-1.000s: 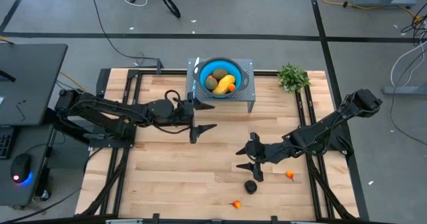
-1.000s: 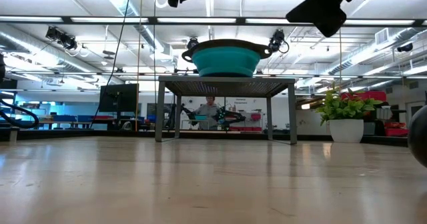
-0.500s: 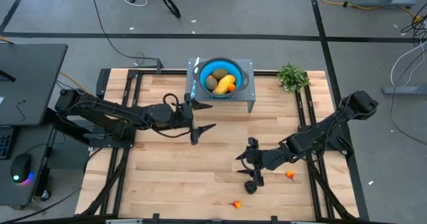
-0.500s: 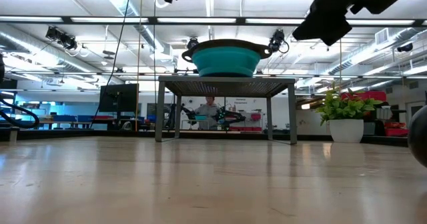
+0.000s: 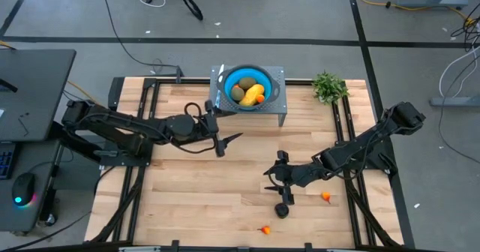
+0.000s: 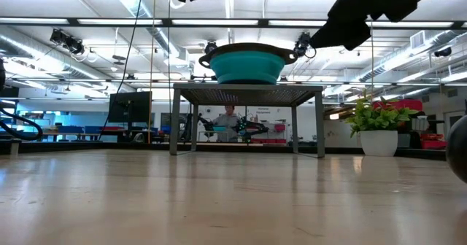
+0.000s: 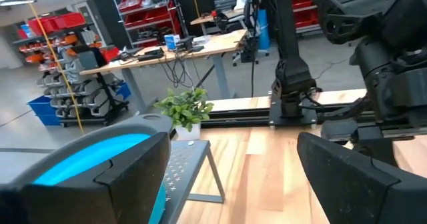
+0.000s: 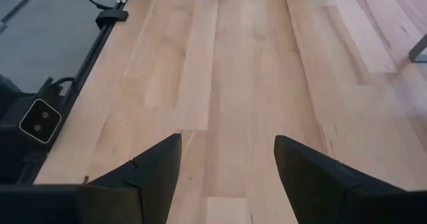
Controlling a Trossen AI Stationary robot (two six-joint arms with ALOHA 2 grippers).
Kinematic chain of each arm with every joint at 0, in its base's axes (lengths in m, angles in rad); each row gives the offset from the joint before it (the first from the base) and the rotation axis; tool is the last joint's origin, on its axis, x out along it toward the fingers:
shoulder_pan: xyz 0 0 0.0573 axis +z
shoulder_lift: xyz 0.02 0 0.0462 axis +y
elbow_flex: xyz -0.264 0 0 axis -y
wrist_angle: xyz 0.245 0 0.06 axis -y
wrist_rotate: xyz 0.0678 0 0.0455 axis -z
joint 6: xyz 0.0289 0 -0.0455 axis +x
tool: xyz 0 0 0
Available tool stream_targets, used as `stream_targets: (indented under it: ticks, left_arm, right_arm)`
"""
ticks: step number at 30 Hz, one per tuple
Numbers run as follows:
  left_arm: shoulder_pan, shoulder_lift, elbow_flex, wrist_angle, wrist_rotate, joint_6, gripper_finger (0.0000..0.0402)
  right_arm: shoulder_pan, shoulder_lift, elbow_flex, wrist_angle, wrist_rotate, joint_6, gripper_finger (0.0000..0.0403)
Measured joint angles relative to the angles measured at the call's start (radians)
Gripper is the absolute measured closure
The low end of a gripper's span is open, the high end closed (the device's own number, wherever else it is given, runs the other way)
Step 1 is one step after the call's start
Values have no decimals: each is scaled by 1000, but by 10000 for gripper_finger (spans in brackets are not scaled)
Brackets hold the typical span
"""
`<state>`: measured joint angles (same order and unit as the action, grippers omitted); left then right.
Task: Pick & Place Fruit
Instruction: Put the black plum into the blue strainer bowl
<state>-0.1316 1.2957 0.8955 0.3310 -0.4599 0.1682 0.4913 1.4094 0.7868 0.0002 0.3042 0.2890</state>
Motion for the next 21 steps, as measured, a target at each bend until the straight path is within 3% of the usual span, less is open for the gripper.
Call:
stream_targets:
  ticks: [18,21]
  left_arm:
    - [15,0,0,-9,0,28,61]
    - [15,0,0,-38,-37,34,61]
  right_arm:
    - [45,3,0,4,-3,36,153]
    - [64,10,0,-6,-27,56,153]
